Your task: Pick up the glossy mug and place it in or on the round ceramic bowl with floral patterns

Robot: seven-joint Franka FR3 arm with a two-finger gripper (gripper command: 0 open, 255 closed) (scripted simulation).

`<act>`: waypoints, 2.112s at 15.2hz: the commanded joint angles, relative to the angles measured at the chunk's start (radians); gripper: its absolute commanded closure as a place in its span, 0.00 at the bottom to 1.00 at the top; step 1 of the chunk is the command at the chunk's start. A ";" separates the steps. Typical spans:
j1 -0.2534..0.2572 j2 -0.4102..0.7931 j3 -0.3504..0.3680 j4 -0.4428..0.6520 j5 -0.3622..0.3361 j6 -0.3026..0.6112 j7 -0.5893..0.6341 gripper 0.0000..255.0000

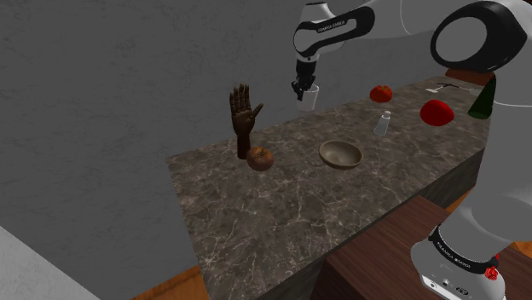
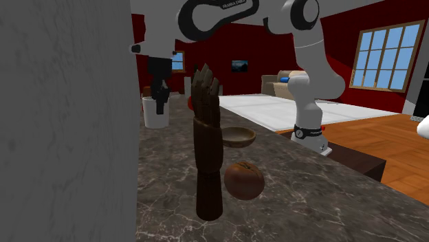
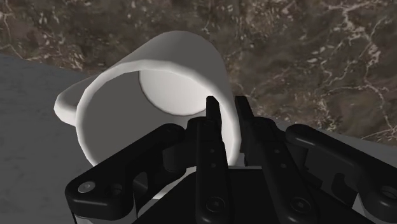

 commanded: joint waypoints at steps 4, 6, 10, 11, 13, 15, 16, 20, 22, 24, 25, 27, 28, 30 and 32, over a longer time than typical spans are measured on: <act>0.000 -0.016 -0.001 0.043 -0.001 -0.059 -0.002 1.00; 0.005 -0.064 -0.001 -0.010 -0.006 -0.053 0.004 1.00; 0.025 -0.235 0.002 -0.236 -0.026 0.001 0.031 1.00; 0.029 -0.276 0.004 -0.287 -0.031 0.011 0.038 1.00; 0.036 -0.356 0.009 -0.382 -0.041 0.026 0.053 1.00; 0.041 -0.435 0.015 -0.471 -0.049 0.035 0.069 1.00; 0.044 -0.475 0.018 -0.514 -0.053 0.038 0.077 1.00; 0.052 -0.633 0.034 -0.671 -0.064 0.036 0.107 1.00; 0.056 -0.713 0.044 -0.743 -0.067 0.027 0.122 1.00; 0.060 -0.794 0.055 -0.811 -0.067 0.013 0.137 1.00; 0.062 -0.835 0.061 -0.843 -0.067 0.003 0.144 1.00; 0.066 -0.904 0.071 -0.894 -0.064 -0.015 0.156 1.00; 0.066 -0.902 0.070 -0.906 -0.064 -0.001 0.156 1.00; 0.066 -0.896 0.070 -0.929 -0.065 0.027 0.158 1.00; 0.065 -0.888 0.070 -0.950 -0.067 0.056 0.160 1.00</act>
